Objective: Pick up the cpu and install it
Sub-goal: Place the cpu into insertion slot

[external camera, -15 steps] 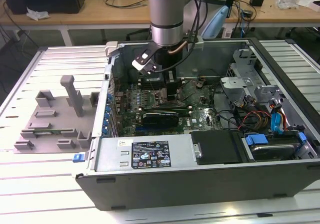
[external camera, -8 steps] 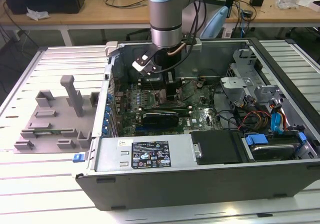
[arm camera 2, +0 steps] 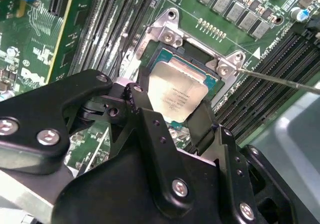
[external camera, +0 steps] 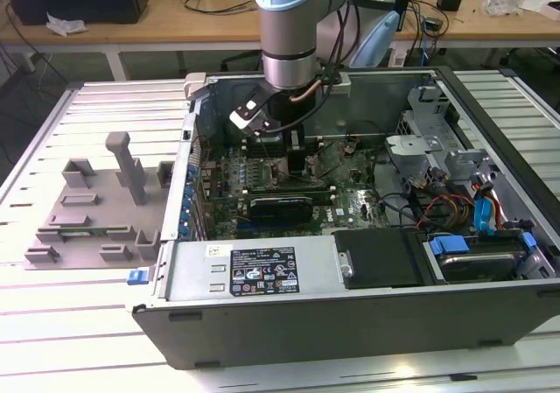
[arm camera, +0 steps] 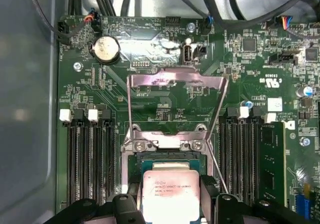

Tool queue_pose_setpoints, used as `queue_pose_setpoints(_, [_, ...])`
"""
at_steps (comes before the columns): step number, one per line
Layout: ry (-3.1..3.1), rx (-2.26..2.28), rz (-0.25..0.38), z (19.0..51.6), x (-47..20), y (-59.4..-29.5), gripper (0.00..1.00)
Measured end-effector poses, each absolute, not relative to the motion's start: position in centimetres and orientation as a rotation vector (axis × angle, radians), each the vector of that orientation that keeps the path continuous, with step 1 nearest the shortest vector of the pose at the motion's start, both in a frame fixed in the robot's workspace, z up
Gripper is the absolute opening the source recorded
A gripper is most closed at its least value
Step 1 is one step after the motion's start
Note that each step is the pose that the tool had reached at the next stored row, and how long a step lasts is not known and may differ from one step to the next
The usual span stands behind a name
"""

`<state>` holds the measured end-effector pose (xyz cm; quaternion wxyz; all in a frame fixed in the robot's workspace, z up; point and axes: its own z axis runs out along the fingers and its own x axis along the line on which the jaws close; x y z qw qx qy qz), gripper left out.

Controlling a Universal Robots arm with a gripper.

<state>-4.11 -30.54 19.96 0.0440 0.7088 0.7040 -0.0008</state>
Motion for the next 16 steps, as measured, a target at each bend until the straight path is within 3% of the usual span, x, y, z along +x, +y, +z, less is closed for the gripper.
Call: queue_pose_setpoints(16, [2.152, 2.167, -0.003, 19.54, -3.86, -30.55, 0.55])
